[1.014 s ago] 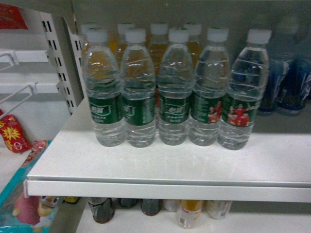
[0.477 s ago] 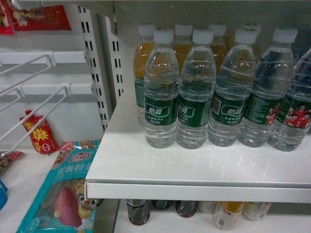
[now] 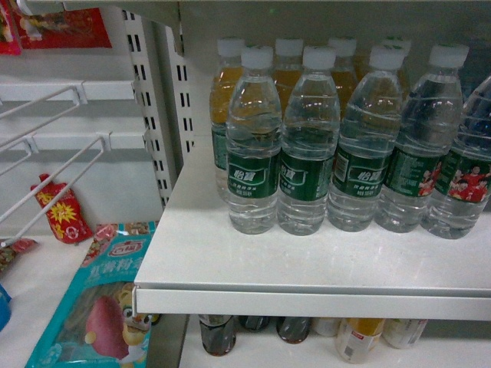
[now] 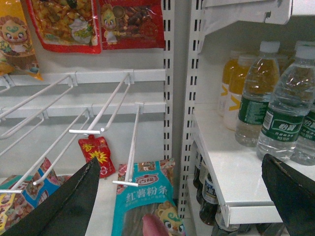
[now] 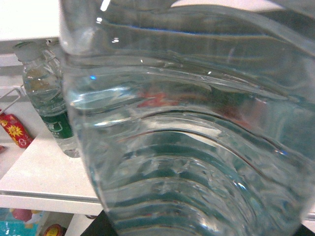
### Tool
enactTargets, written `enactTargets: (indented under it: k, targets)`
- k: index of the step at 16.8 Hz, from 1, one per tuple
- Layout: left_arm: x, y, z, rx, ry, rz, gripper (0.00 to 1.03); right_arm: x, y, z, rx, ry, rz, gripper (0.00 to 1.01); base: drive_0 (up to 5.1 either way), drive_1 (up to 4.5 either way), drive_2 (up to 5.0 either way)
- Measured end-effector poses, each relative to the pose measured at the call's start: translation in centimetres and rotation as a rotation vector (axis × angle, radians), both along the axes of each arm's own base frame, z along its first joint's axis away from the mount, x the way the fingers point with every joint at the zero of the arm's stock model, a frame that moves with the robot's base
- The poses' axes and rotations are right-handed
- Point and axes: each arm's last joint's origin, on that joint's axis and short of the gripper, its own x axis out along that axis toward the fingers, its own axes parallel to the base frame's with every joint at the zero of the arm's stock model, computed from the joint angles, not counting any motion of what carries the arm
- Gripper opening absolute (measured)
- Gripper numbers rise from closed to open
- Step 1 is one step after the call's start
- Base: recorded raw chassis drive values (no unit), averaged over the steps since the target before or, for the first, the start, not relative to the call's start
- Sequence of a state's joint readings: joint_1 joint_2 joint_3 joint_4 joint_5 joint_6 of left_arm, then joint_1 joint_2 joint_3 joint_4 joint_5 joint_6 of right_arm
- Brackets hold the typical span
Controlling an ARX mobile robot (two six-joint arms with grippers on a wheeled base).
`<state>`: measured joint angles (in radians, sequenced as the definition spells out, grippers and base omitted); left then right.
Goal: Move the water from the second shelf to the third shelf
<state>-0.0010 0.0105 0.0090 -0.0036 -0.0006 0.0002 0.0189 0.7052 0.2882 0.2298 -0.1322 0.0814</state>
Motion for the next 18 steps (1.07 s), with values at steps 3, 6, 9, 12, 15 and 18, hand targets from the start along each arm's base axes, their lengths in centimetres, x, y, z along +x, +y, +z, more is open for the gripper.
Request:
enactTargets:
  k: [3, 6, 9, 12, 15, 18]
  targets:
    - [0.0, 0.0, 0.0, 0.0, 0.0, 0.0, 0.98, 0.0, 0.0, 0.0, 0.0, 0.001, 0.0, 0.4, -4.8, 2.67, 2.7]
    - [0.0, 0.0, 0.0, 0.0, 0.0, 0.0, 0.98, 0.0, 0.0, 0.0, 0.006, -0.006, 0.003, 0.4, -4.8, 2.67, 2.7]
    - [0.0, 0.0, 0.0, 0.0, 0.0, 0.0, 0.98, 0.5, 0.2, 1.4, 0.099, -0.07, 0.063, 0.4, -4.8, 2.67, 2.7]
    - [0.0, 0.0, 0.0, 0.0, 0.0, 0.0, 0.98, 1.2, 1.1, 2.5, 0.102, -0.098, 0.115, 0.4, -4.8, 2.67, 2.7]
    - [0.0, 0.0, 0.0, 0.0, 0.0, 0.0, 0.98, 1.8, 3.0, 1.8, 0.072, -0.082, 0.175, 0.4, -4.8, 2.67, 2.7]
    - [0.0, 0.0, 0.0, 0.0, 0.0, 0.0, 0.98, 2.5, 4.9, 0.4, 0.032, -0.083, 0.224, 0.4, -4.8, 2.67, 2.7]
